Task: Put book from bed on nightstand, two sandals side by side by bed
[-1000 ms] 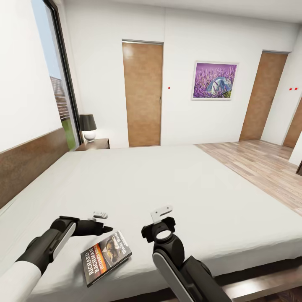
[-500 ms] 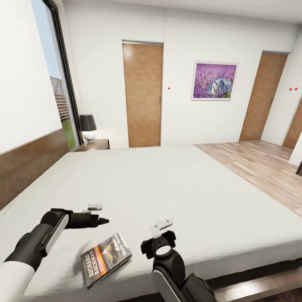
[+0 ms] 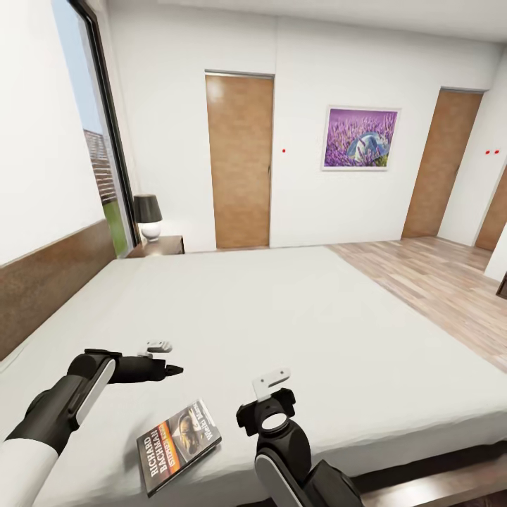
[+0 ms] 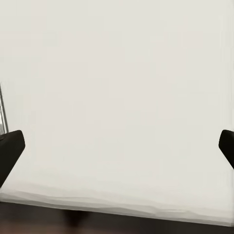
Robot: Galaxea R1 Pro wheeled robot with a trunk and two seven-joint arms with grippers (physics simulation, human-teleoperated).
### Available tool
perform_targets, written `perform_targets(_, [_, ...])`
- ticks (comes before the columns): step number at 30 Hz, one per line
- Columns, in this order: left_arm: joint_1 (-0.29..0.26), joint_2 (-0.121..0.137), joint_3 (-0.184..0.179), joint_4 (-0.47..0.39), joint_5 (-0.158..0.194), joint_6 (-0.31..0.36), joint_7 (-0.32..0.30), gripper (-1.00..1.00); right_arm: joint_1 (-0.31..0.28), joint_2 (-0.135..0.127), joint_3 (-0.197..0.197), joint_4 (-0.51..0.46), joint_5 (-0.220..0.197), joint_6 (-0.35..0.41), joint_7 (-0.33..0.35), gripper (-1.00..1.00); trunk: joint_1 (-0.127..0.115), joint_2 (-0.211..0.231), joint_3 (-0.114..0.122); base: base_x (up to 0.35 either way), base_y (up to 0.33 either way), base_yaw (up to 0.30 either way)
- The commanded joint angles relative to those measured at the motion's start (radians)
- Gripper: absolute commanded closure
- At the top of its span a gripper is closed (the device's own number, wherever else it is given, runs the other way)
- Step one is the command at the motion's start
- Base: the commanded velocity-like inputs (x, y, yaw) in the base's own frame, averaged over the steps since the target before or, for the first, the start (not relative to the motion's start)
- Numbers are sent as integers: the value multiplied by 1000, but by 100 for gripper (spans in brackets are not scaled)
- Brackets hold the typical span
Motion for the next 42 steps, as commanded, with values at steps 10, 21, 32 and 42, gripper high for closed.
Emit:
perform_targets(10, [-1, 1, -3, 0, 2, 2, 4, -100, -1, 0, 1, -1, -8, 2, -12, -100, -39, 70, 30, 0, 0, 0])
perform_targets(21, [0, 1, -6, 5, 1, -1, 7, -100, -1, 0, 1, -1, -8, 2, -46, -100, -62, 112, 49, 0, 0, 0])
perform_targets(32, [0, 1, -8, 10, -1, -5, 10, -100, 2, -1, -5, -2, -9, 0, -69, -100, -62, 112, 49, 0, 0, 0])
perform_targets(42, [-1, 8, -13, 30, -32, -8, 22, -100, 6, -2, -51, -10, -9, -1, -71, -100, -62, 112, 49, 0, 0, 0])
